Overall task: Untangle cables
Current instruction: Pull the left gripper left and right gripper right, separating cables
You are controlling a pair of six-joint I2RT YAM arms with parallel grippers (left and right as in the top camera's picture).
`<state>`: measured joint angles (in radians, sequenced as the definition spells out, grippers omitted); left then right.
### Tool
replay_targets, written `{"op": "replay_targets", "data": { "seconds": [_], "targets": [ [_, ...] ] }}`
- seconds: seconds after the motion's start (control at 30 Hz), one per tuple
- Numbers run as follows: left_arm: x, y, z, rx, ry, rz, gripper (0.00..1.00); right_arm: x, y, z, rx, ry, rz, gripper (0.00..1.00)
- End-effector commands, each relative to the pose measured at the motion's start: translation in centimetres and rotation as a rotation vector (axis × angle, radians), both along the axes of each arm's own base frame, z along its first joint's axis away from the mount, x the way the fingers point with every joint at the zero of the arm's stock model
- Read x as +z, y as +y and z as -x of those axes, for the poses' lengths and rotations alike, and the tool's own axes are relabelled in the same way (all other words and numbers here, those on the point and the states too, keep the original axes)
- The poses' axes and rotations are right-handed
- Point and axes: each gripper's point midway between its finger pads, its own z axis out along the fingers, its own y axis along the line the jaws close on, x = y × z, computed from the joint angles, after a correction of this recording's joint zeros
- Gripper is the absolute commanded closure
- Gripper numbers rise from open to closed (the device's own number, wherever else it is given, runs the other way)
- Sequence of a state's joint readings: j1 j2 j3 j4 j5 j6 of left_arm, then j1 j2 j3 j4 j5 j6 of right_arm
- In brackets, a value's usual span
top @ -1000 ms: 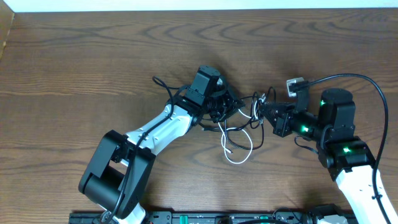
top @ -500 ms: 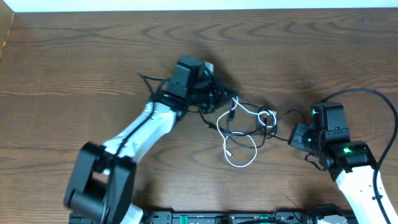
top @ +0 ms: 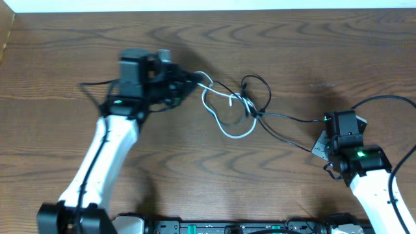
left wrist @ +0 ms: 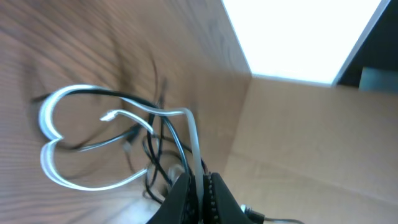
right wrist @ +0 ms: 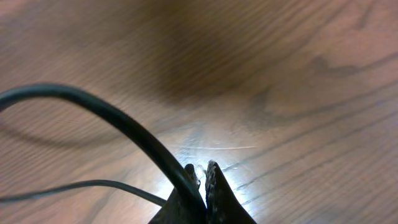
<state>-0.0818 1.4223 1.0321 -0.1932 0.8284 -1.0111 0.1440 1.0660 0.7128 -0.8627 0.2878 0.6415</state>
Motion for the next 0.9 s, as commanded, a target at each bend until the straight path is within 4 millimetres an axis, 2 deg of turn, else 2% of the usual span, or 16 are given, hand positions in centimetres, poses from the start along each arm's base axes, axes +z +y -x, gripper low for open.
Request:
{"op": "replay_targets", "data": {
  "seconds": [0.0,0.2,0.37,0.5,0.63,0.87],
  "targets": [
    [1.6,4.2,0.0,0.056,-0.096,-0.07,0.92,-0.2,-1.9,-0.3,-0.086,0.01,0.07,0.99],
    [1.4,9.8,0.5,0.184,-0.066,-0.104,0.92,-2.4,-3.8,-0.6,-0.16,0.085,0.059,0.99],
    [1.0,13.0,0.7,0.268,-0.031,-0.106,0.92,-4.1,-5.4,-0.5,-0.187,0.142,0.006,0.99],
    [0.7,13.0,0.9,0.254,-0.033,-0.121,0.93,-4.3,-5.4,-1.0,-0.165,0.13,-0.042,0.99],
    [0.5,12.3,1.2,0.235,-0.018,-0.121,0.92,-4.2,-4.0,-2.6,-0.097,0.079,-0.111,0.99],
    [-0.2,10.2,2.1,0.157,0.002,-0.135,0.92,-1.7,-1.7,-8.5,0.024,-0.177,-0.242,0.99]
  ]
}}
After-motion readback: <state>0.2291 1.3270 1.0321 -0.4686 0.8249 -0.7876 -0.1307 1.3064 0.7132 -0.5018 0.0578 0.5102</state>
